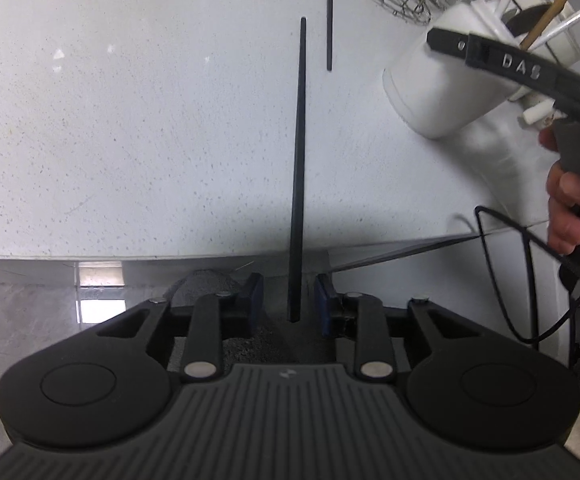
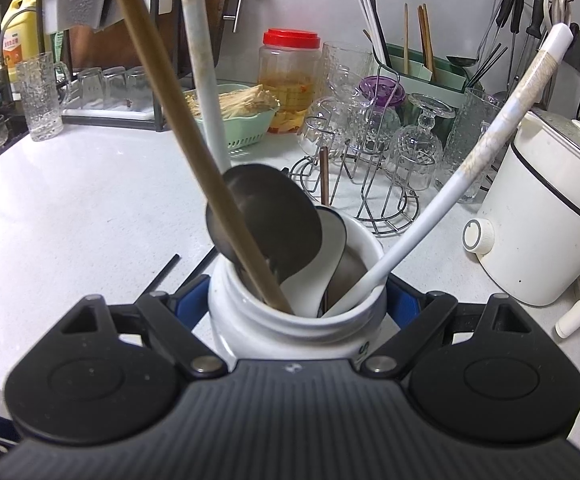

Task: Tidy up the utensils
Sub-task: 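Carry the black chopstick with the left gripper over the white jar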

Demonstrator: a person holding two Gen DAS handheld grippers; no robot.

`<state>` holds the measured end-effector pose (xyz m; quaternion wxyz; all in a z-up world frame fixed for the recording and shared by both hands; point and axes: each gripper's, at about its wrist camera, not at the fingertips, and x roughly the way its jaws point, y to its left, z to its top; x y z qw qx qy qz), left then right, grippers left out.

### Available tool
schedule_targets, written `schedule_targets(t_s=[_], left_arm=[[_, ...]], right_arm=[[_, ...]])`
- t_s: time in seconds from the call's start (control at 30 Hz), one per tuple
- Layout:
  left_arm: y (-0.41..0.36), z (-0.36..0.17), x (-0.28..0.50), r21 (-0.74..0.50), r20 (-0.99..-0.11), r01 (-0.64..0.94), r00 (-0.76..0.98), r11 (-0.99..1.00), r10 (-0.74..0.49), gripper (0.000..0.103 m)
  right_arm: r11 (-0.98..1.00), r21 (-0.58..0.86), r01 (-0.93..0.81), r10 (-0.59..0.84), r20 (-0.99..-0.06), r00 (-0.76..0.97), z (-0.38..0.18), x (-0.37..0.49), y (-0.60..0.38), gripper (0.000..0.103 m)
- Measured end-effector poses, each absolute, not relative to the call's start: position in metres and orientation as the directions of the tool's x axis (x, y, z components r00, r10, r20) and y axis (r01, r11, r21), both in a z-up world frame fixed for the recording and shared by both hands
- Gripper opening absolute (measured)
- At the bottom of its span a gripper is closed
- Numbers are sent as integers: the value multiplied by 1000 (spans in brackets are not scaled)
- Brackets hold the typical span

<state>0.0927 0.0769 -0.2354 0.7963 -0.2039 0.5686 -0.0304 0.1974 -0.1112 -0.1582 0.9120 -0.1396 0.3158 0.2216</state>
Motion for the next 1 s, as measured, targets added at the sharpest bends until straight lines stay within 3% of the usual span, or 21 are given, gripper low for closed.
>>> schedule_targets(t_s=[0.27, 0.6, 1.0], left_arm=[[74, -230, 95, -307, -904, -173, 362, 936, -229, 7], [78, -195, 91, -264, -881, -161, 443, 951, -170, 6], [85, -105, 115, -177, -817, -68, 566, 982, -108, 6]], right_arm=[[865, -114, -488, 314, -636, 705, -158, 197, -110, 92], [870, -109, -480, 313, -632, 710, -158, 196, -111, 92], [870, -109, -481, 315, -627, 713, -159, 195, -112, 92]])
